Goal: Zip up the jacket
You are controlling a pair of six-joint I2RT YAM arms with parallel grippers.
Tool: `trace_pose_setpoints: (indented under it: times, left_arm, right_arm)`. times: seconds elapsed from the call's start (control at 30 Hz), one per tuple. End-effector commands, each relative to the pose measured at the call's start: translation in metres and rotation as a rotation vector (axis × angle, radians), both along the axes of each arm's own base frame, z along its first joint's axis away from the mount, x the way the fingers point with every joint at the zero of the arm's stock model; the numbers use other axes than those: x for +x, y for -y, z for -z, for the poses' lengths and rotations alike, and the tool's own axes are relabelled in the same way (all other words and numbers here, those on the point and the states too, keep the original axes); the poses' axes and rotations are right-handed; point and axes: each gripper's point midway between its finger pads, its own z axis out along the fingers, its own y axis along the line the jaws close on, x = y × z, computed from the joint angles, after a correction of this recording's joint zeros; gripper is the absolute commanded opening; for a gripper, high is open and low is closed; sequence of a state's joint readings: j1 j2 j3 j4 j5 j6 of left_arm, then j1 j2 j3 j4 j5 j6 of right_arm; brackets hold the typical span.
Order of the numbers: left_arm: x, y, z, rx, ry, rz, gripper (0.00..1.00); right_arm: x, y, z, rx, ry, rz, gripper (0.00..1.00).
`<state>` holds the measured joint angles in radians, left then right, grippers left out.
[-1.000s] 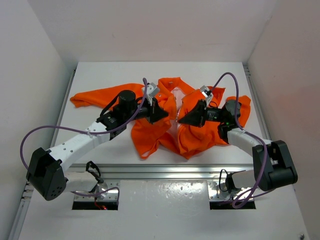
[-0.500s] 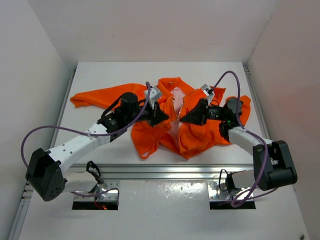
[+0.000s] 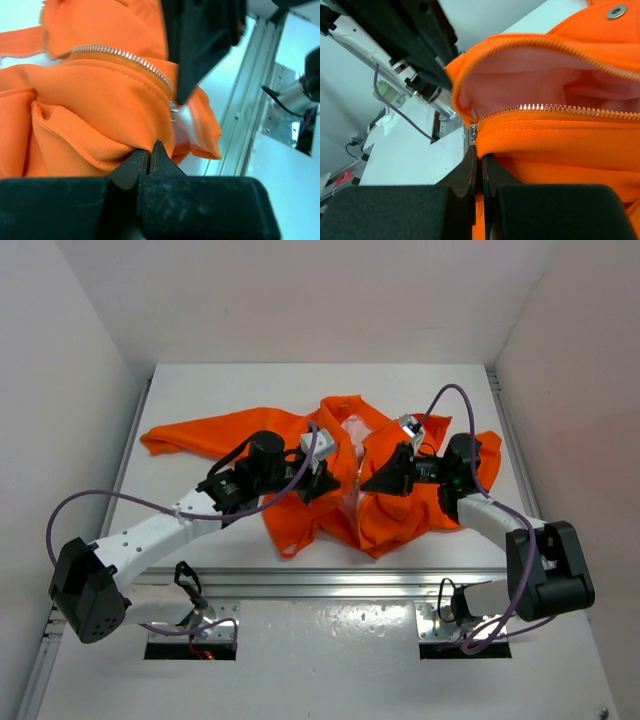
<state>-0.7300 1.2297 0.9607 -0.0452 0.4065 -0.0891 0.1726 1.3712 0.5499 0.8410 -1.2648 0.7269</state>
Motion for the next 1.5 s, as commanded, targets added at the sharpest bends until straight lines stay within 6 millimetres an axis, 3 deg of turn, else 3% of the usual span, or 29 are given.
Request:
trace_pose_setpoints:
  times: [0.0,0.2,0.33,0.43,0.6,0.73,1.2,1.47]
  left_arm:
    - [-0.015,0.016,-0.031,-0.031,0.103,0.088,0.0]
    - [-0.022,0.022,-0.031,-0.031,0.105,0.107,0.0]
    - [-0.017,0.018,-0.024,-0.012,0.091,0.066,0.0]
    - [-0.002,0.01,-0.025,-0.012,0.095,-0.003,0.0]
    - [0.03,-0.012,-0.044,-0.118,0.051,-0.096,0.0]
    - [0.022,-0.009,-0.057,-0.187,0.003,-0.033,0.0]
    - [0.002,0.008,-0.051,-0.19,-0.046,0.061,0.0]
    - [0.004,0.01,-0.044,-0.182,-0.069,0.058,0.0]
  right_arm:
    - [0.003,-0.002,-0.019,0.01,0.115,-0.018,0.0]
    - [0.004,-0.004,-0.024,0.019,0.132,-0.023,0.0]
    - [0.002,-0.003,-0.029,0.031,0.15,-0.026,0.0]
    - [-0.006,-0.003,-0.029,0.036,0.166,-0.045,0.0]
    - [-0.022,0.0,-0.018,0.036,0.148,-0.058,0.0]
    - [-0.026,0.0,-0.016,0.038,0.14,-0.058,0.0]
    - [-0.004,-0.003,-0.031,0.056,0.155,-0.019,0.0]
    - [-0.004,-0.007,-0.032,0.057,0.156,-0.033,0.0]
